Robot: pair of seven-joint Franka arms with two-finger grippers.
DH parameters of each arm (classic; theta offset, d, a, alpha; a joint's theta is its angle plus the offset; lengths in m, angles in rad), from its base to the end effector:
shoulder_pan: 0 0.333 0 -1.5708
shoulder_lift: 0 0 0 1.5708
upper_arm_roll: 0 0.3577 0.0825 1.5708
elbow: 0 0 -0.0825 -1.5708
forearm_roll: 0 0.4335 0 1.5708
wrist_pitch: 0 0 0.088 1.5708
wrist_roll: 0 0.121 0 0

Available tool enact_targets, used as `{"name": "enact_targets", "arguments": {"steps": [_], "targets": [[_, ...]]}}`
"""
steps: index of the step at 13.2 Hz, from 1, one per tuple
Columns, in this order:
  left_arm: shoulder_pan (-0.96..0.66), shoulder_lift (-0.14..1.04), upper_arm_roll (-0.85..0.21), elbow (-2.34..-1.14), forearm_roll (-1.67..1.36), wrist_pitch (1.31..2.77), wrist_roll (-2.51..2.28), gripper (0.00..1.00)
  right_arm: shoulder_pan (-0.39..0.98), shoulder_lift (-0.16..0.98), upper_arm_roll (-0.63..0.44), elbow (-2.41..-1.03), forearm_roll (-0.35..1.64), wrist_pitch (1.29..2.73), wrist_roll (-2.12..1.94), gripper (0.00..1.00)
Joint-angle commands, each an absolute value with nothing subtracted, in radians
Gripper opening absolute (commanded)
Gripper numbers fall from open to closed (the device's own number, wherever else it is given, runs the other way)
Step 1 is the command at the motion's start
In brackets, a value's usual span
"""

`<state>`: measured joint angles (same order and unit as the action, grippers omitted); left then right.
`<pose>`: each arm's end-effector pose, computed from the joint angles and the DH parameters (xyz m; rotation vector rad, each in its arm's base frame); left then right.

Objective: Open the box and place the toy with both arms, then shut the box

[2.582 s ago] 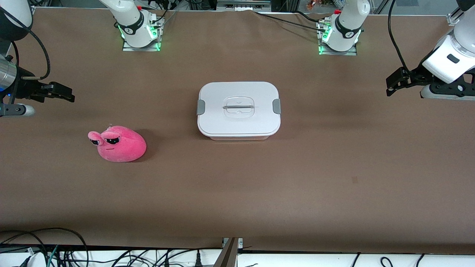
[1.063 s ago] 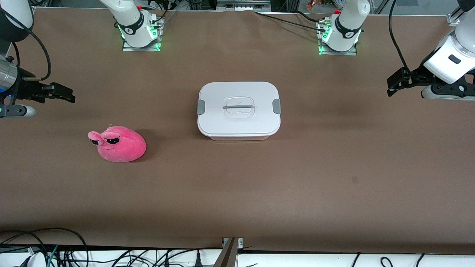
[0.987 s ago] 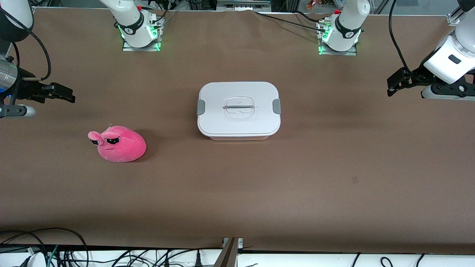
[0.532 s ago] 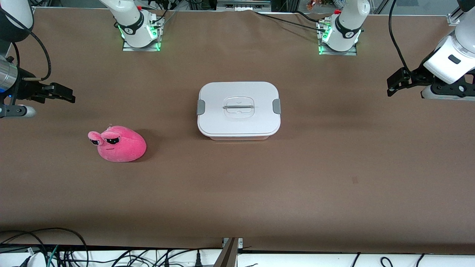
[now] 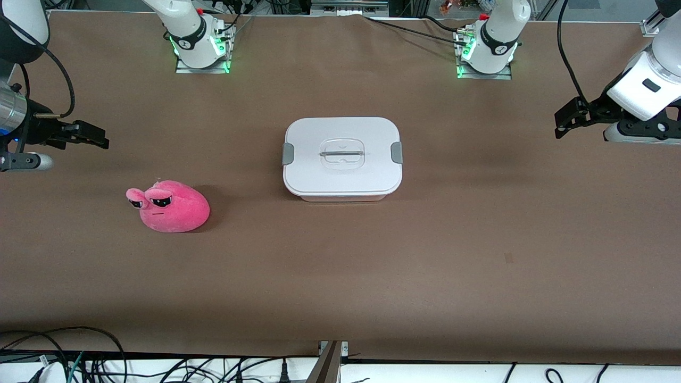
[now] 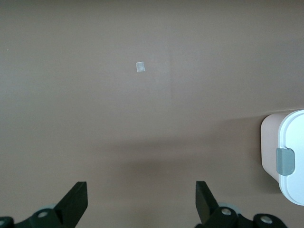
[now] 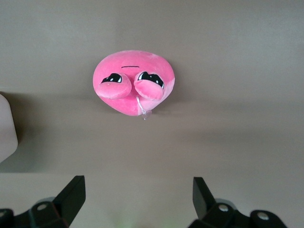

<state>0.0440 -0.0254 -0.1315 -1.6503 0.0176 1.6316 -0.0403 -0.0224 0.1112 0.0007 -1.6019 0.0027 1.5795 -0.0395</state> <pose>0.5974 -0.0513 0.6311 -3.1202 0.0752 -0.0122 0.6335 -0.0134 0.5679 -3.1276 -0.0275 0.2090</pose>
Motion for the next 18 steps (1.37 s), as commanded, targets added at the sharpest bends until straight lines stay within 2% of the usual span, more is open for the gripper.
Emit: {"name": "enact_targets", "arguments": {"steps": [1, 6, 10, 15, 18], "targets": [[0.052, 0.0, -0.137, -1.623, 0.008, 1.614, -0.037, 1.0, -0.028, 0.121, 0.008, -1.577, 0.015, 1.571, -0.032, 1.0], [0.035, 0.055, -0.15, -1.615, 0.014, 1.62, -0.037, 1.0, -0.028, 0.123, 0.008, -1.577, 0.014, 1.572, -0.031, 1.0], [0.014, 0.074, -0.215, -1.606, 0.008, 1.615, -0.035, 1.0, -0.029, 0.124, 0.008, -1.577, 0.014, 1.572, -0.032, 1.0], [-0.002, 0.086, -0.391, -1.605, -0.001, 1.606, -0.028, 1.0, -0.031, 0.141, 0.008, -1.569, 0.014, 1.574, -0.037, 1.0], [-0.002, 0.15, -0.492, -1.6, -0.012, 1.614, 0.059, 1.0, -0.028, 0.164, 0.008, -1.569, 0.006, 1.577, -0.037, 1.0]]}}
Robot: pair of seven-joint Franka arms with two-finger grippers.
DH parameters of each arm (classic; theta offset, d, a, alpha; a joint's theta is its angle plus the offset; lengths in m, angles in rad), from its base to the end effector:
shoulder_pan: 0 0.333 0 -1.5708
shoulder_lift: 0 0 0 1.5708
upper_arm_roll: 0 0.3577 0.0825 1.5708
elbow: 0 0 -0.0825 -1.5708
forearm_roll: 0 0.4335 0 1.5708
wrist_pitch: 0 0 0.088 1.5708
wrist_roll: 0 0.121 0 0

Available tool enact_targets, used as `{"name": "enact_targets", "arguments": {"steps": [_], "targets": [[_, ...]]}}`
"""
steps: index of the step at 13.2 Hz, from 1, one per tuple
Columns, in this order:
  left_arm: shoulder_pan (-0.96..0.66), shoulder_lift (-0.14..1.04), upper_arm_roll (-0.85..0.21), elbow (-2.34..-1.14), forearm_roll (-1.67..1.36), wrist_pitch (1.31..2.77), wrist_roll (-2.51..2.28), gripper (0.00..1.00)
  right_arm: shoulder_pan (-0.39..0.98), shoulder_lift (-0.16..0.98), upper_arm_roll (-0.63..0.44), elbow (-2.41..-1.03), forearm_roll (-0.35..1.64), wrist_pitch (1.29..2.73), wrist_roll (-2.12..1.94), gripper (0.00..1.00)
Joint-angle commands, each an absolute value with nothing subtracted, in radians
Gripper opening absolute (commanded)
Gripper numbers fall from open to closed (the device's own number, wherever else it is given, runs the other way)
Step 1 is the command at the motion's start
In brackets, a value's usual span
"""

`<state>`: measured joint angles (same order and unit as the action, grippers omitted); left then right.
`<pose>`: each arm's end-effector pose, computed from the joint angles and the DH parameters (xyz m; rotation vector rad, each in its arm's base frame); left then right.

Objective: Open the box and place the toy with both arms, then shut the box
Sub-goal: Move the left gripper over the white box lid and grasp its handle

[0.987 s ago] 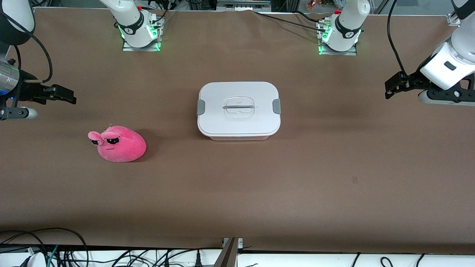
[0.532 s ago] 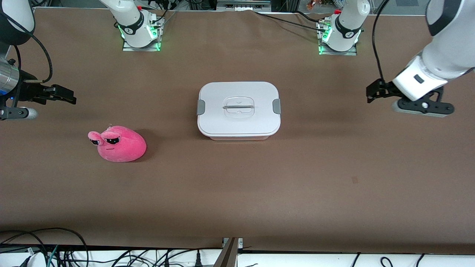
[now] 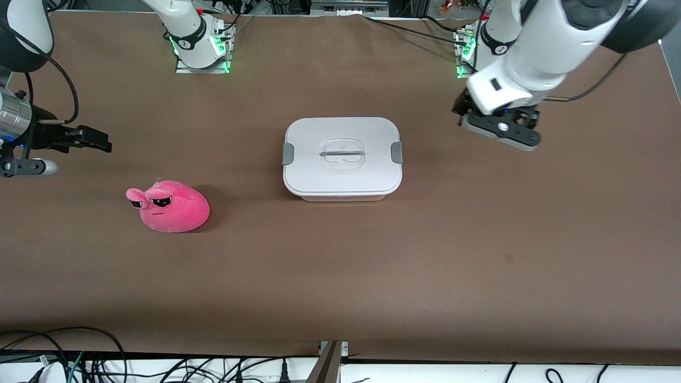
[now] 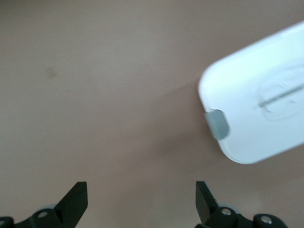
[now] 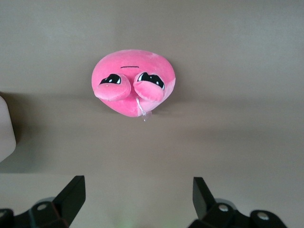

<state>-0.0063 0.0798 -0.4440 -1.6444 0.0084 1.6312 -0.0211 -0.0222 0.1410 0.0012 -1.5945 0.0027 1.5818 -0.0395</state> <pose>0.5682 -0.2636 0.5743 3.0610 -0.6689 -0.1394 0.6414 -0.0132 0.5528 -3.1247 -0.0285 0.2404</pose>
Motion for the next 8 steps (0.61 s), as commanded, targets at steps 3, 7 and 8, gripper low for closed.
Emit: {"name": "enact_targets", "arguments": {"steps": [3, 7, 8], "targets": [[-0.005, 0.283, -0.587, -1.545, -0.011, 1.617, 0.254, 1.0, -0.029, 0.173, 0.008, -1.569, 0.009, 1.58, -0.037, 1.0], [-0.138, 0.426, -0.601, -1.493, 0.008, 1.77, 0.296, 1.0, -0.031, 0.198, 0.008, -1.572, 0.008, 1.606, -0.041, 1.0], [-0.165, 0.47, -0.604, -1.493, 0.015, 1.817, 0.296, 1.0, -0.031, 0.21, 0.008, -1.572, 0.008, 1.606, -0.041, 1.0]]}}
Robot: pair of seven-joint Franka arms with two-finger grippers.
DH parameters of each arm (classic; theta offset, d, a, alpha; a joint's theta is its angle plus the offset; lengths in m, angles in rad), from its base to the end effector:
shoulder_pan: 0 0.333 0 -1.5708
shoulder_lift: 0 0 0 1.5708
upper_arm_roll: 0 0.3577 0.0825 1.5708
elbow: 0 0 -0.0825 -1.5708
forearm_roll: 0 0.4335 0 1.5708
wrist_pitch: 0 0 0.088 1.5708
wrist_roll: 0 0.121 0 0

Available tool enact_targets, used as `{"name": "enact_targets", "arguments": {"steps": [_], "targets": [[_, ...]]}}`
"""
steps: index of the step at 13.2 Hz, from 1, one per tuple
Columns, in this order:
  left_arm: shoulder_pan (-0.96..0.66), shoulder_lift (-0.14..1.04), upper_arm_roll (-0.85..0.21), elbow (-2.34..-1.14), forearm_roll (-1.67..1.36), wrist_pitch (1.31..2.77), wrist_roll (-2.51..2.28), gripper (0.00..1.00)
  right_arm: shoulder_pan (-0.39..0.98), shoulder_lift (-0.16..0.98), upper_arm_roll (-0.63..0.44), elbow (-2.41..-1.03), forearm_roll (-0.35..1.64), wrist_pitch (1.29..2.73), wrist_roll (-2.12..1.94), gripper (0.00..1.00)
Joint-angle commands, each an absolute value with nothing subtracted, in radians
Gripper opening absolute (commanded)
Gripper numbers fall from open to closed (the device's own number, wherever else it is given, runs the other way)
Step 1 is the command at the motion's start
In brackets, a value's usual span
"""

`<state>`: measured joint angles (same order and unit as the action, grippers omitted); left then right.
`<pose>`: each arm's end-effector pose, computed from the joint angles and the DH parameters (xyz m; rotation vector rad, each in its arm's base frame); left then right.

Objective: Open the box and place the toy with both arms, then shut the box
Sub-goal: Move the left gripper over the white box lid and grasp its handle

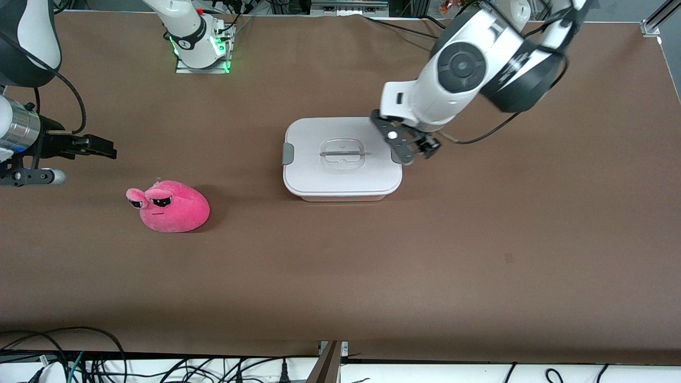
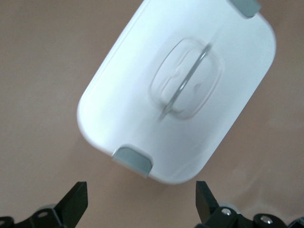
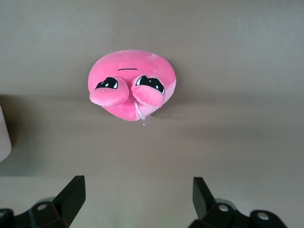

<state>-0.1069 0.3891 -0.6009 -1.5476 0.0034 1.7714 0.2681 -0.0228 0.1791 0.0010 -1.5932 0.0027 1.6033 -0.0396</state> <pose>0.5706 -0.4173 0.4623 2.6187 -1.3503 -0.2108 0.6524 -0.0139 0.5303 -3.1223 -0.0273 0.2642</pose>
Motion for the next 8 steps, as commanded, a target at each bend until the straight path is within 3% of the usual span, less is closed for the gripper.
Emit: {"name": "enact_targets", "arguments": {"steps": [1, 3, 8], "targets": [[-0.204, 0.515, -0.606, -1.491, 0.017, 1.857, 0.299, 1.0, -0.029, 0.221, 0.008, -1.572, 0.003, 1.611, -0.041, 1.0], [-0.306, 0.534, -0.598, -1.494, 0.096, 1.943, 0.305, 1.0, -0.029, 0.253, 0.008, -1.572, 0.008, 1.611, -0.041, 1.0], [-0.325, 0.571, -0.6, -1.489, 0.222, 1.965, 0.374, 1.0, -0.009, 0.319, 0.009, -1.582, 0.015, 1.66, -0.035, 1.0]]}}
